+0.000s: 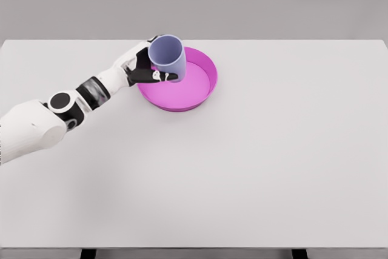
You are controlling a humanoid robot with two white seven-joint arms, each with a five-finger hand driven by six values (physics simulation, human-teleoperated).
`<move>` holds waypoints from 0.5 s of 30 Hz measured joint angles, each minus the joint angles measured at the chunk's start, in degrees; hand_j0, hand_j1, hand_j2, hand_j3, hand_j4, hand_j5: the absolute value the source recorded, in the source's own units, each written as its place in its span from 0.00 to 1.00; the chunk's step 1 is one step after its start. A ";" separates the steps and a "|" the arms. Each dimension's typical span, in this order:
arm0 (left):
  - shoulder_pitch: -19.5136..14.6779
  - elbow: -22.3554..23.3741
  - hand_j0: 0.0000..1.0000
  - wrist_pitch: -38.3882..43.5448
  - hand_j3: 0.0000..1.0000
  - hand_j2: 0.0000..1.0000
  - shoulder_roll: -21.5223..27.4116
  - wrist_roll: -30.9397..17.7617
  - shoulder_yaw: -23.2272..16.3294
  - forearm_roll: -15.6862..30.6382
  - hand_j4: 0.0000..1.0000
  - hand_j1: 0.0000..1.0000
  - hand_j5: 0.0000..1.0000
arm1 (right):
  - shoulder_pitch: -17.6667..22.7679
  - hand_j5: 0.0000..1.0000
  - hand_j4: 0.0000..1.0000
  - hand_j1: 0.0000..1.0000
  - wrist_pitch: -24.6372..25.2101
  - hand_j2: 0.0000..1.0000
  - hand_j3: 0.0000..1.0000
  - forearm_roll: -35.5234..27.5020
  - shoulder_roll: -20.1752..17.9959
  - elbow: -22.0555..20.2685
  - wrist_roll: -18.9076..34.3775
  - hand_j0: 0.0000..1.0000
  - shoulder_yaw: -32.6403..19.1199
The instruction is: Flip the cup with left arm and place it on the plate
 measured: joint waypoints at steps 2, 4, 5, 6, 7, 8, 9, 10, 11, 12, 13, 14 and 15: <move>0.44 0.84 0.41 0.16 0.41 0.41 -0.63 0.53 0.03 -0.16 0.41 0.41 0.41 | 0.00 1.00 1.00 1.00 0.00 1.00 1.00 0.00 0.00 0.00 0.00 1.00 0.00; 0.53 1.46 0.41 0.45 0.41 0.41 -1.04 2.00 0.06 -0.32 0.41 0.41 0.41 | 0.00 1.00 1.00 1.00 0.00 1.00 1.00 0.00 0.00 0.00 0.00 1.00 0.00; 0.44 1.70 0.41 0.61 0.41 0.41 -1.17 2.55 0.07 -0.34 0.41 0.41 0.41 | 0.00 1.00 1.00 1.00 0.00 1.00 1.00 -0.01 0.00 0.00 0.00 1.00 0.01; 0.53 1.91 0.41 0.84 0.41 0.41 -1.27 2.95 0.08 -0.35 0.41 0.41 0.41 | 0.00 1.00 1.00 1.00 0.00 1.00 1.00 -0.01 0.00 0.00 0.00 1.00 0.01; 0.53 2.20 0.41 1.21 0.41 0.41 -1.46 3.23 0.09 -0.35 0.41 0.41 0.41 | 0.00 1.00 1.00 1.00 0.00 1.00 1.00 -0.01 0.00 0.00 0.00 1.00 0.01; 0.97 2.71 0.41 1.55 0.41 0.41 -1.86 3.45 0.06 -0.34 0.41 0.41 0.41 | 0.00 1.00 1.00 1.00 0.00 1.00 1.00 -0.02 0.00 0.00 0.00 1.00 0.01; 1.49 3.25 0.41 1.79 0.41 0.41 -2.30 3.59 0.04 -0.38 0.41 0.41 0.41 | 0.00 1.00 1.00 1.00 0.00 1.00 1.00 -0.01 0.00 0.00 0.00 1.00 0.02; 1.58 3.65 0.41 1.96 0.41 0.41 -2.67 3.70 0.03 -0.41 0.41 0.41 0.41 | 0.00 1.00 1.00 1.00 0.00 1.00 1.00 -0.01 0.00 0.00 0.00 1.00 0.01; 1.76 3.94 0.41 2.09 0.41 0.41 -2.96 3.79 0.02 -0.41 0.41 0.41 0.41 | 0.00 1.00 1.00 1.00 0.00 1.00 1.00 0.00 0.00 0.00 0.00 1.00 0.01; 1.76 4.15 0.42 2.17 0.42 0.42 -3.21 3.84 0.02 -0.43 0.42 0.42 0.42 | 0.00 1.00 1.00 1.00 0.00 1.00 1.00 0.00 0.00 0.00 0.00 1.00 0.01; 1.76 4.31 0.42 2.24 0.42 0.42 -3.39 3.89 0.00 -0.46 0.42 0.42 0.42 | 0.00 1.00 1.00 1.00 0.00 1.00 1.00 -0.01 0.00 0.00 0.00 1.00 0.01; 1.76 4.43 0.42 2.29 0.42 0.42 -3.52 3.91 -0.06 -0.48 0.42 0.42 0.42 | 0.00 1.00 1.00 1.00 0.00 1.00 1.00 0.00 0.00 0.00 0.00 1.00 0.01; 1.76 4.51 0.43 2.32 0.43 0.43 -3.65 3.92 -0.12 -0.49 0.43 0.43 0.43 | 0.00 1.00 1.00 1.00 0.00 1.00 1.00 0.00 0.00 0.00 0.00 1.00 0.02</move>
